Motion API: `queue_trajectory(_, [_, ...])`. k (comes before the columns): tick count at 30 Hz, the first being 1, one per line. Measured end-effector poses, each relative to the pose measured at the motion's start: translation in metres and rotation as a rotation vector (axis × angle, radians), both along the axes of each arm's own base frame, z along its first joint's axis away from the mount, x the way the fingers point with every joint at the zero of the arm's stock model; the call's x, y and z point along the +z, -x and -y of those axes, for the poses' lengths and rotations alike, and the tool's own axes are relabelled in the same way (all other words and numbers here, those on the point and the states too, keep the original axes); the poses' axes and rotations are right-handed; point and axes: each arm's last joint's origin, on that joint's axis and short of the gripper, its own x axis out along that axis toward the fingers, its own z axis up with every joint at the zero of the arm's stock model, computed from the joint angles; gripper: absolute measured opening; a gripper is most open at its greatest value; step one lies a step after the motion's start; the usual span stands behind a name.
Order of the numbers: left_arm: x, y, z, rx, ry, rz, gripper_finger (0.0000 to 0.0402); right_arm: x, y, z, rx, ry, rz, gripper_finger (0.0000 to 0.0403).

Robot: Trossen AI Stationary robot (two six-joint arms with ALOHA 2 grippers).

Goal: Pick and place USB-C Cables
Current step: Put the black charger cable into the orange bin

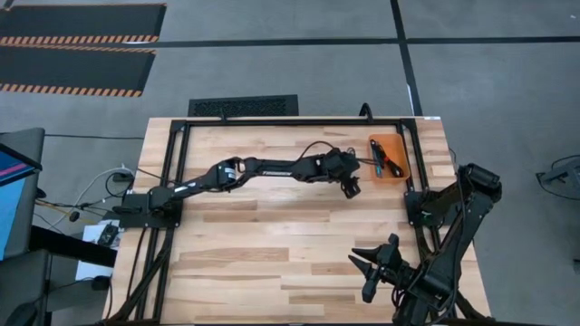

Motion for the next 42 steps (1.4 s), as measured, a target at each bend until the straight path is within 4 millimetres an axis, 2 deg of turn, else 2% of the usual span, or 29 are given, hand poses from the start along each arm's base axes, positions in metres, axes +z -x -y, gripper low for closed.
queue_trajectory(9, [-0.004, 0.004, 0.000, -0.033, -0.066, -0.091, 0.0202, 0.000, 0.000, 0.000, 0.000, -0.002, 0.000, 0.0118])
queue_trajectory(17, [0.018, 0.007, 0.009, -0.051, -0.301, -0.203, 0.0171, 0.000, 0.000, 0.000, 0.003, -0.005, -0.010, 0.0118])
queue_trajectory(23, [0.013, 0.011, 0.017, -0.068, -0.433, -0.338, 0.0163, 0.000, 0.000, 0.000, 0.005, -0.013, -0.016, 0.0118])
queue_trajectory(28, [0.013, 0.015, 0.005, -0.015, -0.380, -0.345, 0.0163, 0.000, 0.000, 0.000, 0.005, -0.014, -0.015, 0.0118])
queue_trajectory(34, [0.028, 0.019, -0.015, 0.044, -0.306, -0.284, 0.0167, 0.000, 0.000, -0.001, 0.005, -0.016, -0.015, 0.0118])
queue_trajectory(42, [0.012, 0.030, -0.042, -0.055, -0.016, -0.267, 0.0221, 0.000, 0.000, -0.001, 0.005, -0.018, -0.016, 0.0118])
